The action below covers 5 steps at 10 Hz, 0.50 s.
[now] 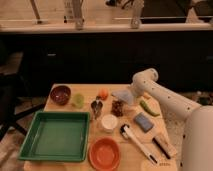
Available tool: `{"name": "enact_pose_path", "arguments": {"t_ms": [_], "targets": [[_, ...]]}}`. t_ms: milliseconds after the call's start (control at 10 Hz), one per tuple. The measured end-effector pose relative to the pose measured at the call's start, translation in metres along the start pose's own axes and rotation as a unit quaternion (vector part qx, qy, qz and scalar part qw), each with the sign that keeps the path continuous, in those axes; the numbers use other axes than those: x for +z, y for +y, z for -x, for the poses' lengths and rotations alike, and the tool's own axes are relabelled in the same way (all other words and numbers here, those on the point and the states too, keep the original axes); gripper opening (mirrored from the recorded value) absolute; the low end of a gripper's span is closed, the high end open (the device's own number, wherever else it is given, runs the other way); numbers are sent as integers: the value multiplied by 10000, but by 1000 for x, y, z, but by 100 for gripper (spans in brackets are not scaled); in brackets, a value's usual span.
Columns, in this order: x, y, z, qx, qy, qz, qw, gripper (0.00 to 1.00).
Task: Place towel in plastic cup
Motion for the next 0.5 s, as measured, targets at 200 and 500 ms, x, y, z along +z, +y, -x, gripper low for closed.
{"name": "enact_pose_path", "arguments": {"t_ms": [200, 500], "targets": [[6, -10, 1, -42, 6, -79, 10000, 80], [34, -24, -3, -103, -67, -65, 9999, 80]]}}
